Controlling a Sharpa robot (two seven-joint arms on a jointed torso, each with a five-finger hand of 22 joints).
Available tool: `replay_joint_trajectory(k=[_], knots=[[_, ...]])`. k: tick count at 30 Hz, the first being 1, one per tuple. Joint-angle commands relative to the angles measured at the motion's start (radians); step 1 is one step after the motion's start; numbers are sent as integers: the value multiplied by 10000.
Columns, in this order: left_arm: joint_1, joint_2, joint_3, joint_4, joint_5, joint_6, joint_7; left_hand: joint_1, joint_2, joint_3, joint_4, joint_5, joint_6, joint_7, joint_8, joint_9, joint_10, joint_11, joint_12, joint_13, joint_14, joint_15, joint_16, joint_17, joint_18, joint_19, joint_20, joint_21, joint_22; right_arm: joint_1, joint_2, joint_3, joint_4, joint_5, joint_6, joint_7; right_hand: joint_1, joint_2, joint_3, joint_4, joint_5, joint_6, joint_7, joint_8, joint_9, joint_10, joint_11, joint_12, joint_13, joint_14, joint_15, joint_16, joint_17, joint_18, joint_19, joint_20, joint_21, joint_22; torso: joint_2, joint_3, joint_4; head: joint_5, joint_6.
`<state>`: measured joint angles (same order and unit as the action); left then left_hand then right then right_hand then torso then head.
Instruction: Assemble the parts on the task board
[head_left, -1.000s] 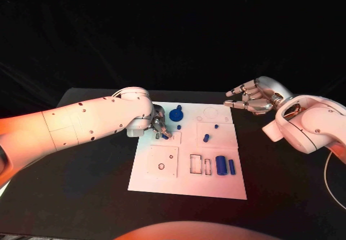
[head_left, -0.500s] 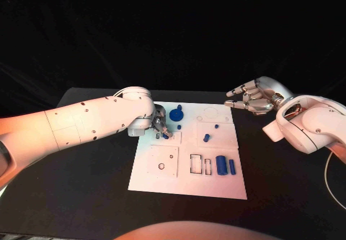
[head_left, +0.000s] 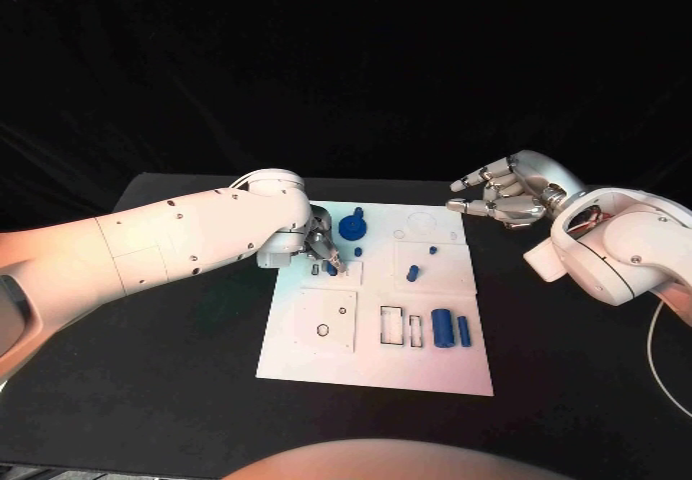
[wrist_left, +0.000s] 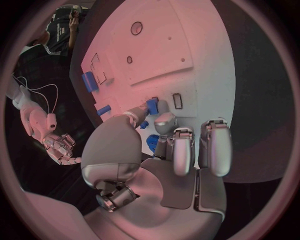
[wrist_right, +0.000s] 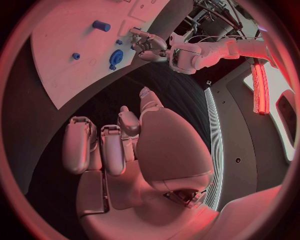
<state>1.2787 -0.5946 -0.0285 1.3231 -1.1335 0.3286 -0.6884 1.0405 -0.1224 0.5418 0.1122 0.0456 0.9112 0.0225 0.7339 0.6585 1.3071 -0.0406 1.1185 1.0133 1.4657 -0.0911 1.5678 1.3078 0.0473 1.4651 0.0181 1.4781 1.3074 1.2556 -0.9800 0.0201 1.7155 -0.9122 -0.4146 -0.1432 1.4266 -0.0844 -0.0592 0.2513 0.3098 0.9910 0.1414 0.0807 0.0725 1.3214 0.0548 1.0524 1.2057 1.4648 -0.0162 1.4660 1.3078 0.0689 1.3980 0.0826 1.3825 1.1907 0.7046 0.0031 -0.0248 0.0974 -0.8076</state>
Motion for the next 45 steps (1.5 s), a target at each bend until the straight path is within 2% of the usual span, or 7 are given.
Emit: replay_joint_trajectory(k=[1, 7, 14, 29, 35, 40, 45], knots=[[-167, 47, -110, -64, -13, 521, -901, -178, -42, -160, 62, 31, -40, 15, 46, -24, 49, -25, 59, -27, 1051, -80, 30, 2630, -119, 369, -57, -17, 1053, -6, 1, 0, 22, -23, 137, 102, -94, 33, -64, -10, 43, 51, -3, -48, -14, -75, -12, -36, -12, 680, -56, -51, 1063, 84, -55, 5, -56, -10, -7, 0, 0, -12, -13], [-171, 60, -110, -139, -18, 482, -897, -543, -135, -693, 321, 29, -16, 32, 35, -46, -76, -13, -108, -258, 1051, -76, 30, 2630, -84, 301, -60, -127, 894, -6, -7, 0, 36, -22, 137, 107, -262, 68, -169, 89, 97, 47, -3, -61, -17, -60, -8, -3, -6, 685, -53, -51, 1074, 81, -43, 7, -57, 0, -6, 0, 10, -27, -6], [-172, 79, -110, -221, -18, 489, -893, -883, -121, -1447, 686, 33, 10, 32, 28, -70, -104, -8, -137, -346, 1051, -75, 30, 2630, -82, 307, -56, -151, 885, -6, -14, 0, 61, -309, 141, 114, -324, 68, -223, 124, 128, 41, 0, -69, -19, -73, -4, -18, -22, 679, -51, -74, 1047, 86, -55, 8, -76, -31, -14, 4, 0, -23, 10], [-177, 39, -100, -267, -17, 494, -885, -864, 3, -2258, 981, 33, 35, -2, 52, -95, -93, -39, -113, -393, 1051, -100, 30, 2630, -88, 335, -81, -154, 916, -8, -38, 0, 121, -582, 259, 112, -438, 54, -330, 182, 152, 40, 2, -75, -19, -71, 0, 3, -18, 681, -47, -73, 1057, 85, -52, 11, -82, -31, 3, -5, -5, -53, 30], [-178, -99, -70, -86, 36, 75, -845, -883, 19, -2649, 1157, 34, 46, -18, 79, -141, -84, -53, -107, -422, 1051, -113, 30, 2630, -94, 354, -95, -146, 943, -10, -35, -1, 106, -714, 280, 115, -482, 50, -371, 205, 148, 41, 2, -76, -19, -79, 1, -7, -29, 679, -46, -82, 1048, 89, -60, 12, -93, -50, -3, -3, -1, -56, 33], [-165, -317, 70, 233, 414, -699, -784, -1021, -93, -3238, 1432, 34, 75, -42, 124, -185, 0, -78, 5, -328, 1051, -132, 30, 2630, -106, 390, -118, -114, 1003, -13, -20, -3, 62, -742, 284, 115, -501, 48, -389, 214, 147, 41, 3, -76, -19, -82, 2, -12, -35, 678, -46, -84, 1046, 91, -65, 13, -100, -61, -20, -4, 0, -47, 44], [-63, -558, 308, 532, 761, -1063, -754, -1088, -54, -3843, 1741, 30, 76, -58, 160, -238, 36, -93, 67, -290, 1051, -152, 30, 2630, -110, 406, -137, -109, 1024, -17, 6, -11, -1, -734, 288, 116, -524, 50, -410, 227, 148, 42, 3, -77, -19, -79, 2, -3, -30, 678, -45, -86, 1045, 90, -61, 13, -98, -54, -15, 3, -3, -33, 100]])
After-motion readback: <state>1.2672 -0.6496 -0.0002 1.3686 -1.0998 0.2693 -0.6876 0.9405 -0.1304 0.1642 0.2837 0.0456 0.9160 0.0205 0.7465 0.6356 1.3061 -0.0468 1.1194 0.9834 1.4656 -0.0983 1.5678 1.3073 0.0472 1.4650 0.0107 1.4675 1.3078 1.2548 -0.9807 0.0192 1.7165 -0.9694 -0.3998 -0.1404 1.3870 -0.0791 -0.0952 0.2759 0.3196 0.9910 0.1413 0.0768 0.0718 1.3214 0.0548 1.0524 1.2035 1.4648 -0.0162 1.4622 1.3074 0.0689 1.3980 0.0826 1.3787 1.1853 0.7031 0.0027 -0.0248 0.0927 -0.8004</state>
